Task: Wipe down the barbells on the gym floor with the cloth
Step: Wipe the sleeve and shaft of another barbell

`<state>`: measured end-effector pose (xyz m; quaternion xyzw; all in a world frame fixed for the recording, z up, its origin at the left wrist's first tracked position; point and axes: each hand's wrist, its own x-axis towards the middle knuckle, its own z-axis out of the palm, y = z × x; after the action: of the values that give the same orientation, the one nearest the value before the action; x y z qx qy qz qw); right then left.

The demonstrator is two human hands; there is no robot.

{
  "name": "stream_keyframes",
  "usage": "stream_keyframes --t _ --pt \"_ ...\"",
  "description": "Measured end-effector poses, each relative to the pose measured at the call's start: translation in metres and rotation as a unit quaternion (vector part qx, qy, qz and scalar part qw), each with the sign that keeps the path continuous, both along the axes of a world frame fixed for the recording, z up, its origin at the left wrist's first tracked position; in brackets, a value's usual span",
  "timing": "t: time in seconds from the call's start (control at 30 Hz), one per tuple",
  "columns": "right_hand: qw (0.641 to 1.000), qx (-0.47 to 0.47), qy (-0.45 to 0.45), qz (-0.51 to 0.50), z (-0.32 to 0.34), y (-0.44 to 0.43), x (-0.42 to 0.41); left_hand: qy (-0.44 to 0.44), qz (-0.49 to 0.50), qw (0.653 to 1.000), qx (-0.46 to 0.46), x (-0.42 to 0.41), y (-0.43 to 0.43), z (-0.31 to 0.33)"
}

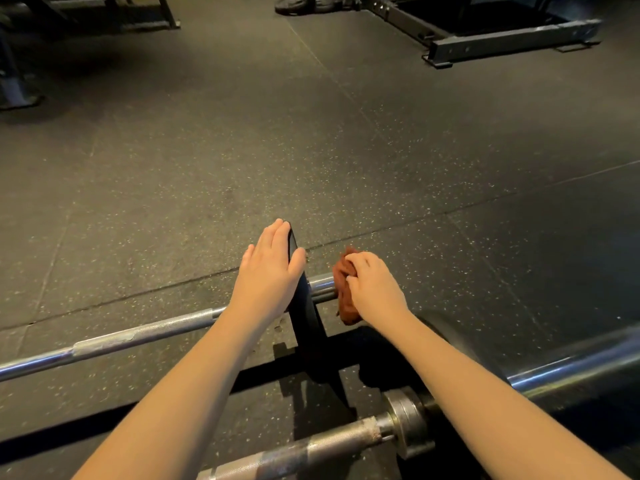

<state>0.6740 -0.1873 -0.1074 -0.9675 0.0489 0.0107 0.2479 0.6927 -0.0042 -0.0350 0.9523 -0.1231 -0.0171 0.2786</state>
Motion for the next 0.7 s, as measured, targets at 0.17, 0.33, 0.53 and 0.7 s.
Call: stream_keyframes --t 0.17,0.33,0.53,0.7 --pt "0.998 -0.019 -0.06 0.006 -0.005 0.039 -0.005 0.009 0.0 1.0 -0.006 0.0 0.0 0.0" --pt "0.992 -0.03 -0.062 0.102 -0.007 0.02 0.011 0.019 -0.003 1.0 -0.014 0.004 0.001 0.0" --pt "0.996 -0.016 -0.086 0.012 -0.017 0.048 -0.001 0.011 -0.003 0.999 -0.033 0.002 0.003 -0.003" --pt "0.993 -0.014 -0.071 0.089 -0.012 0.025 0.007 0.011 -0.01 0.999 -0.044 0.002 0.003 -0.002"
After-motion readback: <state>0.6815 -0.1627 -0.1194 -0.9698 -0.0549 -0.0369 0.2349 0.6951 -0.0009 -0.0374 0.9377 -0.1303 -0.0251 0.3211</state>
